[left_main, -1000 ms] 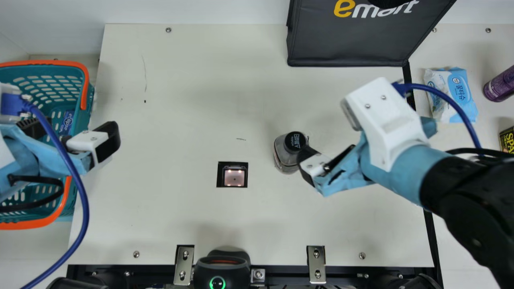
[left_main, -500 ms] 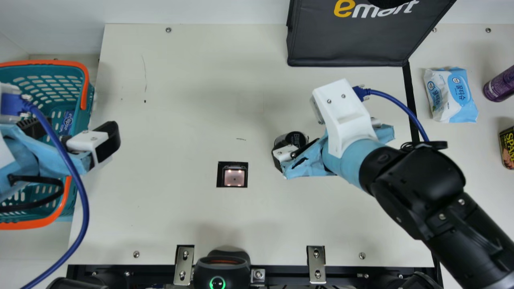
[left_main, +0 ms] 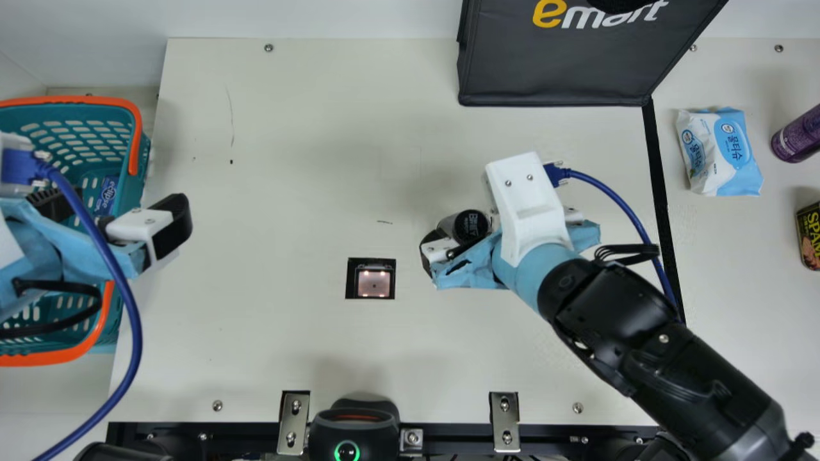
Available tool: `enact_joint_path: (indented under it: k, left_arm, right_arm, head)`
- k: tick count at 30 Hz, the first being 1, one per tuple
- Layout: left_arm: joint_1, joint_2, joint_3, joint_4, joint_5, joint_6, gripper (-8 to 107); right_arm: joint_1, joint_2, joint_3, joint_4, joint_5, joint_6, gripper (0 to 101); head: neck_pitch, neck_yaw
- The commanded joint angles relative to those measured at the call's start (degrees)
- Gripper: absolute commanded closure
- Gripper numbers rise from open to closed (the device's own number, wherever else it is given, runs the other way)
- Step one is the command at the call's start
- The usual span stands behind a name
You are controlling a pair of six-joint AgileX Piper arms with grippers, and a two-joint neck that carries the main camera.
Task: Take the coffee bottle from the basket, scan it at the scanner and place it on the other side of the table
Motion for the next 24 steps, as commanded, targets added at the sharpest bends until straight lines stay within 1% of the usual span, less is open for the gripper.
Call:
enact_joint_path:
  k: [1,5,12,16,19,20,24]
  left_arm:
    - [0.0,0.0,0.0,0.0,0.0,0.0,9]
    - [0.0,0.0,0.0,0.0,0.0,0.0,9]
    - [0.0,0.0,0.0,0.0,0.0,0.0,9]
    - [0.0,0.0,0.0,0.0,0.0,0.0,9]
    - [0.0,0.0,0.0,0.0,0.0,0.0,9]
    - [0.0,0.0,0.0,0.0,0.0,0.0,9]
    - [0.0,0.0,0.0,0.0,0.0,0.0,9]
  right_arm:
    - [0.3,0.3,0.8,-1.2,-1.8,1.1,6]
    - [1.1,0.9,2.1,-3.6,-3.7,3.0,6]
    - [2.6,1.6,3.3,-8.2,-5.0,6.0,53]
    - [3.6,1.5,3.2,-10.6,-4.3,7.6,80]
    - [4.4,1.0,2.3,-12.0,-2.9,8.4,100]
    - [4.6,0.8,1.8,-12.4,-2.4,8.5,101]
    - [5.2,-0.2,-0.6,-13.2,0.3,8.6,101]
  head:
    - [-1.7,0.1]
    - [-1.7,0.1]
    - [-1.7,0.1]
    - [-1.7,0.1]
    - [-1.7,0.1]
    - [-1.7,0.1]
    - [-1.7,0.1]
